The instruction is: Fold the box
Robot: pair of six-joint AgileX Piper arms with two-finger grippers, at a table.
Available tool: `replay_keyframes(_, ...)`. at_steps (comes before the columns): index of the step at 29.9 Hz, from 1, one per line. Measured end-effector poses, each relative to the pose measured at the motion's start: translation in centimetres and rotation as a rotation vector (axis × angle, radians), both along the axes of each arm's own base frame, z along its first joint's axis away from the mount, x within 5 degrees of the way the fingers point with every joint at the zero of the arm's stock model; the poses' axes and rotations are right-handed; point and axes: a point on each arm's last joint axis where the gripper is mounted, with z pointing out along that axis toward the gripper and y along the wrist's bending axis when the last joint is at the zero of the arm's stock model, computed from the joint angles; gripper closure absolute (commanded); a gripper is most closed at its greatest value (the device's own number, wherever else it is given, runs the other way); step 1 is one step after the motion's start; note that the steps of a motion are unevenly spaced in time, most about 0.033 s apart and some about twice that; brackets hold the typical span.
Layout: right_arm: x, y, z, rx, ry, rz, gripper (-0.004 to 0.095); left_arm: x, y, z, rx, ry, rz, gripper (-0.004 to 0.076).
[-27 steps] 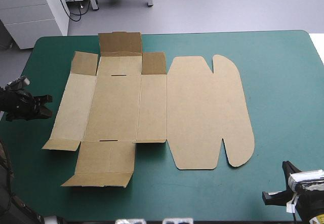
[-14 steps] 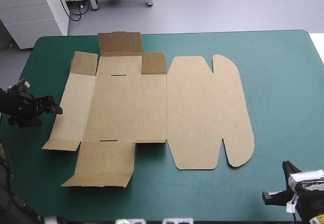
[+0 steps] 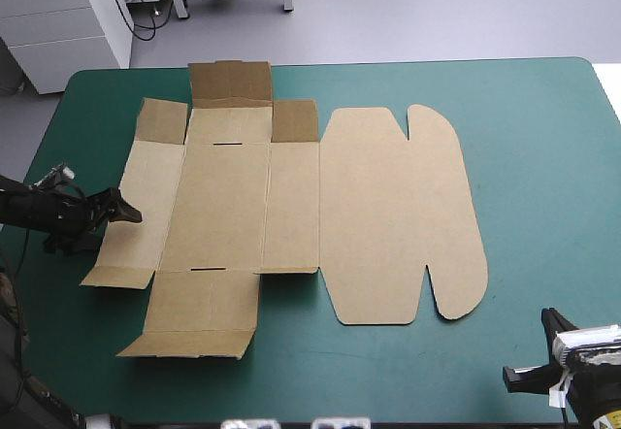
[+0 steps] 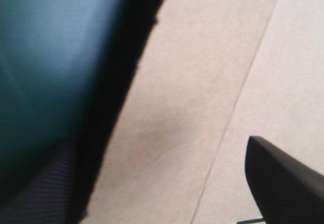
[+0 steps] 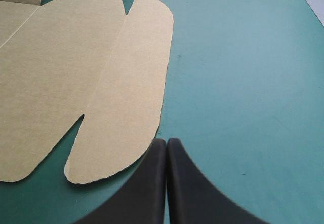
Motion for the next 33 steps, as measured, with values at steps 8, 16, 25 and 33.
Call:
replay_keyframes(8, 0.0, 0.0, 0.0, 0.0, 0.001, 0.0, 0.0927, 1.6, -3.5, -0.9, -0.059, 0.031, -0.106, 0.0087)
replay_keyframes(16, 0.0, 0.0, 0.0, 0.0, 0.001, 0.0, 0.0927, 2.4, -4.6, -1.2, -0.186, 0.046, -0.105, 0.0321)
replay_keyframes(25, 0.0, 0.0, 0.0, 0.0, 0.001, 0.0, 0.0928, 2.5, -4.9, -2.2, -0.192, 0.073, -0.116, 0.0689)
replay_keyframes(33, 0.0, 0.0, 0.0, 0.0, 0.001, 0.0, 0.0927, 2.6, -5.2, -1.7, -0.221, 0.044, -0.139, 0.0731)
